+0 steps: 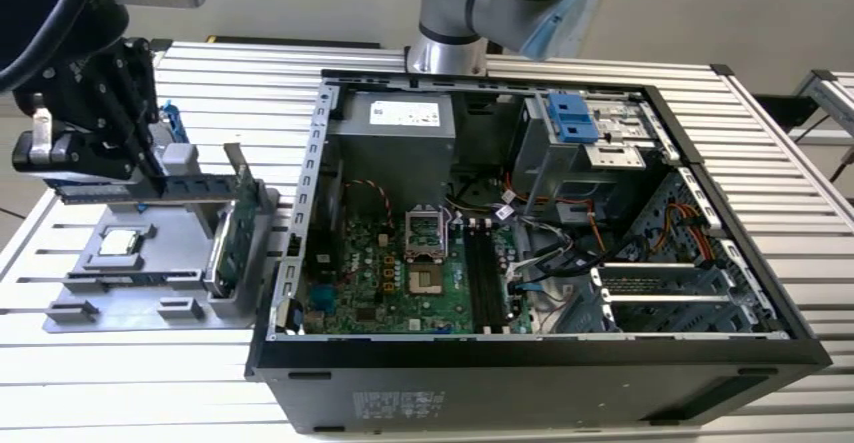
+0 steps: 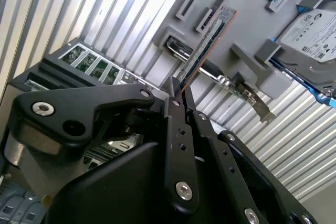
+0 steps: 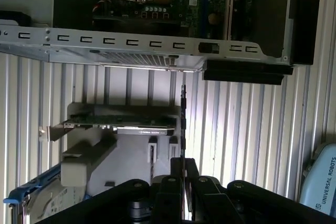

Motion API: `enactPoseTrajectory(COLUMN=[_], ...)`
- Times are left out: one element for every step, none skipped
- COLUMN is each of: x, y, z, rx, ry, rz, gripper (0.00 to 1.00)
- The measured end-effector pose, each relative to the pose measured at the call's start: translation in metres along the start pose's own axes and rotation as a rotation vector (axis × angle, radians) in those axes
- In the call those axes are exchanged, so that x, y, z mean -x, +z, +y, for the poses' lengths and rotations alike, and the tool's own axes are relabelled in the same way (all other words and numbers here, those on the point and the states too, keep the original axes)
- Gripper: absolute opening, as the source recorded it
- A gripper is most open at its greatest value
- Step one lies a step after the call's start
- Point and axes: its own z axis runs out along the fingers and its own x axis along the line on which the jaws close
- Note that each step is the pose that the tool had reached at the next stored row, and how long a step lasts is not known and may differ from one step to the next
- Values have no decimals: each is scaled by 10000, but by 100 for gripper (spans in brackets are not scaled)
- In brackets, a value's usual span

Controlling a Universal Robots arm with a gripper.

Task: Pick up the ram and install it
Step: 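Pick up the ram and move it above insertion slot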

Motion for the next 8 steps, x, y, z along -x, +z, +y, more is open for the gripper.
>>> enactPoseTrajectory(x=[1,2,2,3,4,5,6,7], y=[0,1,1,1,2,2,2,2], z=[20,41,63,82,103,125,145,170], rx=[0,0,1,0,1,1,0,0], ry=[0,0,0,0,0,0,0,1], rz=[0,0,0,-1,0,0,0,0], gripper=[0,0,0,0,0,0,0,0])
